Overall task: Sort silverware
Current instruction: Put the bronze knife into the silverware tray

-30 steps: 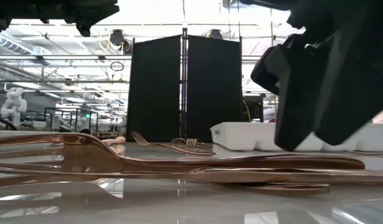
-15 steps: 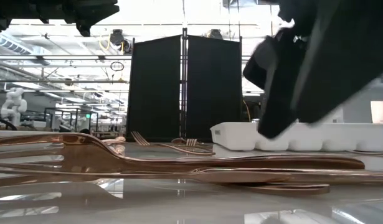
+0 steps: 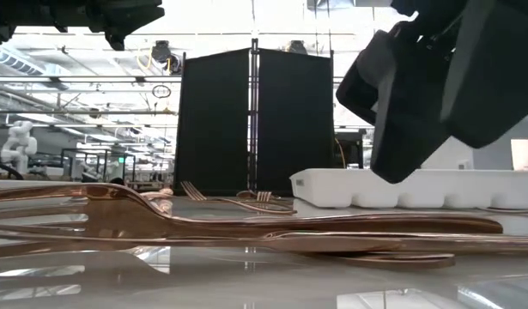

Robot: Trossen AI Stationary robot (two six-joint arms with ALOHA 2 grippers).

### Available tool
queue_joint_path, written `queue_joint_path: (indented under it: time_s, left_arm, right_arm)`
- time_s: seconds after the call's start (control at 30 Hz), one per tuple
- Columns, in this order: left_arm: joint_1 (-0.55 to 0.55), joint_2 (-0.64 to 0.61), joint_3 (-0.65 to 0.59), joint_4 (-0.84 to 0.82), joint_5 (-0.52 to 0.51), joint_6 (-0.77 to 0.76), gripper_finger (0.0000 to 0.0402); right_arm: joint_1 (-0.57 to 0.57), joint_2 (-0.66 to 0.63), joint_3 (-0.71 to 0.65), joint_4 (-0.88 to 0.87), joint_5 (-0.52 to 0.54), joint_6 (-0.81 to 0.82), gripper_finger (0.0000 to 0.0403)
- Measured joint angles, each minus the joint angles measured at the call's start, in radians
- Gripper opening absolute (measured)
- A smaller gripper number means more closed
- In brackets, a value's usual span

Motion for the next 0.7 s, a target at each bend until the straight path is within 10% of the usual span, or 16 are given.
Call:
queue_joint_path:
  time_s: [0.7]
  left_arm:
    - [0.0,0.0,0.0,-0.002,0.0,0.0,0.0128]
  right_arm:
    - [0.006,0.063,0.001,-0.011,0.057,-0.047,0.0155]
